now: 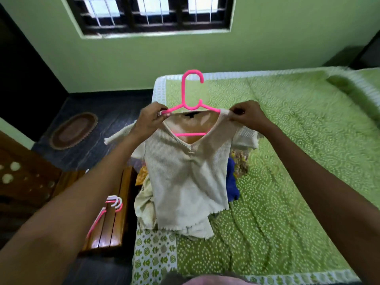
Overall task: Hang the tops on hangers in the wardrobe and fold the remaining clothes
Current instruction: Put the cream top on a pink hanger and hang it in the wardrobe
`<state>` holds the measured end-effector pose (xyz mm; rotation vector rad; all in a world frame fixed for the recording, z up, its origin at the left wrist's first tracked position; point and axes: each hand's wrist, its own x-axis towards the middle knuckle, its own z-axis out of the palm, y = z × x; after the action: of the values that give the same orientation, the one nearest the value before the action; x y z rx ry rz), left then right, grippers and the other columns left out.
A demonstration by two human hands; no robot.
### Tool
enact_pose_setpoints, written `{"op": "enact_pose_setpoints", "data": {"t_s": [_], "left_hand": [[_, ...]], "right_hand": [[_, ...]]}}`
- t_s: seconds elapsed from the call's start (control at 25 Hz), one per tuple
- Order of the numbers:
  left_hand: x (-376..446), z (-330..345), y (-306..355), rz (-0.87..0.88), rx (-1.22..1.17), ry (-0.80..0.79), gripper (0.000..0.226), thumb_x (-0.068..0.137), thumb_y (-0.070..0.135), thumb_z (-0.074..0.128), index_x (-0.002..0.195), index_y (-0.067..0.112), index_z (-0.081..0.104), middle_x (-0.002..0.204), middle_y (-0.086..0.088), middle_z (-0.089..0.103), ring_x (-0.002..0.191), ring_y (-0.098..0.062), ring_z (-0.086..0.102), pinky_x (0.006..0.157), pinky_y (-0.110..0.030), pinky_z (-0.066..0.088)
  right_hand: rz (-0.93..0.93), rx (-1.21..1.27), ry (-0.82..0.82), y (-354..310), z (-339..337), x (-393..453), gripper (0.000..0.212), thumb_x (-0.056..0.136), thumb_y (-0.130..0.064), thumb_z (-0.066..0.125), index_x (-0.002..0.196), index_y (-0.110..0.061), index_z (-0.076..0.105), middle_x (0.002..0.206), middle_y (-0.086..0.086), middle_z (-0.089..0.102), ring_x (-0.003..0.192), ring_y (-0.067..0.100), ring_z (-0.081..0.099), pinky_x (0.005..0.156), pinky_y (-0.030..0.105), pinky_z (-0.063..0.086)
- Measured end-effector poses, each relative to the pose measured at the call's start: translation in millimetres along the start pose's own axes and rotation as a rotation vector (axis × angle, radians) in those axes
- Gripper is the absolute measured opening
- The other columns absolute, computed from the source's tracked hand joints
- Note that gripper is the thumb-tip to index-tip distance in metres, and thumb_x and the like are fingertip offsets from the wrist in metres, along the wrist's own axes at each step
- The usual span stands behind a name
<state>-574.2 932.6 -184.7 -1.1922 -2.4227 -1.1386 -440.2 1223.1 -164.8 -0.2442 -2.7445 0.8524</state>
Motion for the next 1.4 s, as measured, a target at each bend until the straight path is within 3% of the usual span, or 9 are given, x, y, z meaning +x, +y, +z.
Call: {"op": "enact_pose_setpoints", "data": {"t_s": [0.16, 0.24, 0.48, 0.68, 0.84, 1.0, 1.16, 1.24, 1.4], "left_hand": [[21.5, -37.3, 15.3, 0.062, 0.073, 0.072, 0.023, 0.083, 0.014, 0.064, 0.094, -0.005, 0.067, 0.082, -0.02, 0.065, 0.075, -0.03, 0.058, 0.067, -0.019, 0.036], [31.3, -53.0, 25.7, 0.11, 0.112, 0.133, 0.02, 0.081, 0.011, 0.067, 0.092, -0.005, 0.068, 0.08, -0.021, 0.065, 0.071, -0.026, 0.057, 0.065, -0.016, 0.036], [49.4, -77.2, 50.3, 0.139, 0.12, 0.257, 0.02, 0.078, 0.01, 0.071, 0.093, -0.004, 0.069, 0.082, -0.02, 0.067, 0.073, -0.018, 0.055, 0.066, -0.006, 0.035], [61.1, -90.2, 75.6, 0.177, 0.121, 0.335, 0.025, 0.081, 0.004, 0.067, 0.103, -0.007, 0.067, 0.085, -0.021, 0.066, 0.075, -0.02, 0.054, 0.066, -0.004, 0.037], [70.9, -87.1, 97.3, 0.286, 0.176, 0.308, 0.027, 0.083, 0.005, 0.063, 0.107, -0.008, 0.066, 0.08, -0.021, 0.062, 0.072, -0.021, 0.053, 0.064, -0.016, 0.038], [75.7, -93.6, 99.0, 0.269, 0.151, 0.313, 0.026, 0.083, 0.005, 0.063, 0.105, -0.008, 0.067, 0.08, -0.02, 0.062, 0.072, -0.018, 0.054, 0.065, -0.01, 0.038], [73.8, -89.8, 96.0, 0.187, 0.104, 0.329, 0.029, 0.082, 0.004, 0.066, 0.108, -0.009, 0.065, 0.08, -0.008, 0.059, 0.07, 0.006, 0.054, 0.064, -0.005, 0.039], [78.7, -85.6, 100.6, 0.176, 0.076, 0.326, 0.029, 0.082, 0.005, 0.066, 0.108, -0.008, 0.065, 0.079, -0.01, 0.06, 0.072, 0.011, 0.054, 0.064, -0.005, 0.038], [84.1, -82.6, 112.3, 0.219, 0.051, 0.311, 0.027, 0.082, 0.005, 0.066, 0.107, -0.006, 0.066, 0.083, -0.018, 0.064, 0.072, -0.008, 0.053, 0.065, -0.007, 0.038]], "right_hand": [[-0.063, 0.031, 0.038, -12.3, -45.8, 4.6, 0.019, 0.076, -0.007, 0.075, 0.09, 0.004, 0.073, 0.086, 0.019, 0.071, 0.058, -0.011, 0.056, 0.06, 0.006, 0.041], [-0.086, 0.041, 0.075, -18.5, -63.5, 9.2, 0.016, 0.076, -0.007, 0.074, 0.09, 0.003, 0.073, 0.085, 0.017, 0.072, 0.052, -0.016, 0.052, 0.059, 0.006, 0.04], [-0.241, -0.044, 0.125, -57.0, -72.5, 16.0, 0.013, 0.083, -0.012, 0.067, 0.085, 0.001, 0.07, 0.067, 0.009, 0.056, 0.065, 0.017, 0.047, 0.058, 0.027, 0.029], [-0.289, 0.09, 0.299, -74.2, -81.0, 17.9, 0.017, 0.082, -0.013, 0.07, 0.092, 0.0, 0.073, 0.067, 0.004, 0.059, 0.063, 0.014, 0.046, 0.055, 0.022, 0.031], [-0.309, 0.095, 0.295, -79.8, -85.9, 18.1, 0.018, 0.082, -0.013, 0.071, 0.094, 0.0, 0.073, 0.07, 0.01, 0.066, 0.065, 0.015, 0.049, 0.057, 0.026, 0.034], [-0.318, -0.004, 0.284, -65.8, -110.1, 16.9, 0.016, 0.08, -0.012, 0.072, 0.088, 0.001, 0.074, 0.077, 0.019, 0.071, 0.07, 0.031, 0.065, 0.063, 0.031, 0.044], [-0.306, -0.066, 0.228, -60.4, -125.1, 14.1, 0.014, 0.078, -0.012, 0.074, 0.085, 0.0, 0.075, 0.077, 0.016, 0.072, 0.065, 0.019, 0.061, 0.057, 0.009, 0.034], [-0.324, -0.067, 0.24, -68.3, -126.3, 12.3, 0.014, 0.08, -0.01, 0.072, 0.088, 0.0, 0.074, 0.077, 0.015, 0.072, 0.066, 0.02, 0.061, 0.055, 0.014, 0.033], [-0.316, -0.042, 0.271, -82.6, -133.0, 4.1, 0.012, 0.084, -0.005, 0.064, 0.093, 0.001, 0.071, 0.079, 0.015, 0.069, 0.068, 0.017, 0.055, 0.055, 0.022, 0.03]]}}
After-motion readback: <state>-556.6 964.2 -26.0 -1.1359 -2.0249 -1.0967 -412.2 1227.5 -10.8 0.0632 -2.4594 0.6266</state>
